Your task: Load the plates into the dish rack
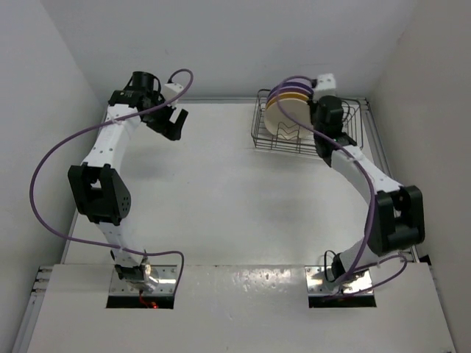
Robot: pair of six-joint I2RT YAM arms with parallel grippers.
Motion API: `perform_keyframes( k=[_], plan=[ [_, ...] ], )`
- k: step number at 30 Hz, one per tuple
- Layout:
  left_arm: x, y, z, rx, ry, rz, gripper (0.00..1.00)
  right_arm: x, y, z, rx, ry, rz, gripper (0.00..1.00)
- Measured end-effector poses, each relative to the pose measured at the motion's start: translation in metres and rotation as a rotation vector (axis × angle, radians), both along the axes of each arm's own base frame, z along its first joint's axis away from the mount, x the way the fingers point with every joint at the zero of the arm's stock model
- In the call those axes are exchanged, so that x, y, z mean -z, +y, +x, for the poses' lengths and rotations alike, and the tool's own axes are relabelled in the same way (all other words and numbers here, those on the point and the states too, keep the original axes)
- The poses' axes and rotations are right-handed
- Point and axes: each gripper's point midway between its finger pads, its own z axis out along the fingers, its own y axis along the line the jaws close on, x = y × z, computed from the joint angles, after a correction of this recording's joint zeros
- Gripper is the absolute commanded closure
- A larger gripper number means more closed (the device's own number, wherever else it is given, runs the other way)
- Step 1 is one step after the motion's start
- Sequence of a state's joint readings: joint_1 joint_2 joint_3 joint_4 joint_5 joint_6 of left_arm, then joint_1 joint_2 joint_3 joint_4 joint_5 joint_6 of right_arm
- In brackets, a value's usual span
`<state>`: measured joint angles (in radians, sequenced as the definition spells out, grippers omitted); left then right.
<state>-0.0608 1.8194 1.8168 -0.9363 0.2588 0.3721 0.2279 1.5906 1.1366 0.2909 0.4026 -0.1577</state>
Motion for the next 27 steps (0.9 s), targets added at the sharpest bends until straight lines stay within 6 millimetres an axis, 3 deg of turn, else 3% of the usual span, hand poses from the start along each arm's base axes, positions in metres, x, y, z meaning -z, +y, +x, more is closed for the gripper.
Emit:
perform_keyframes(
  k=[2, 6, 8, 11, 13, 19, 27],
  plan=[
    [0.002, 0.000, -0.001, 0.000, 0.007, 0.000, 0.00, 0.012, -0.033, -0.022, 0.154, -0.001, 0.170, 0.77],
    [0.004, 0.001, -0.001, -0.001, 0.009, -0.005, 0.00, 0.066, -0.093, -0.065, 0.425, 0.053, 0.427, 0.77],
    [0.007, 0.002, -0.002, -0.002, 0.016, -0.007, 0.00, 0.093, -0.112, -0.082, 0.520, 0.097, 0.480, 0.84],
    [0.011, 0.002, -0.004, -0.002, 0.029, -0.009, 0.00, 0.117, -0.128, -0.098, 0.600, 0.150, 0.546, 0.92],
    [0.011, 0.002, -0.005, -0.002, 0.029, -0.011, 0.00, 0.126, -0.139, -0.101, 0.633, 0.160, 0.587, 1.00],
    [0.011, 0.004, -0.004, -0.007, 0.029, -0.011, 0.00, 0.161, -0.167, -0.103, 0.727, 0.206, 0.646, 1.00],
    [0.011, 0.011, -0.005, -0.032, 0.028, 0.000, 0.00, 0.187, -0.178, -0.071, 0.748, 0.237, 0.681, 1.00]
  ],
)
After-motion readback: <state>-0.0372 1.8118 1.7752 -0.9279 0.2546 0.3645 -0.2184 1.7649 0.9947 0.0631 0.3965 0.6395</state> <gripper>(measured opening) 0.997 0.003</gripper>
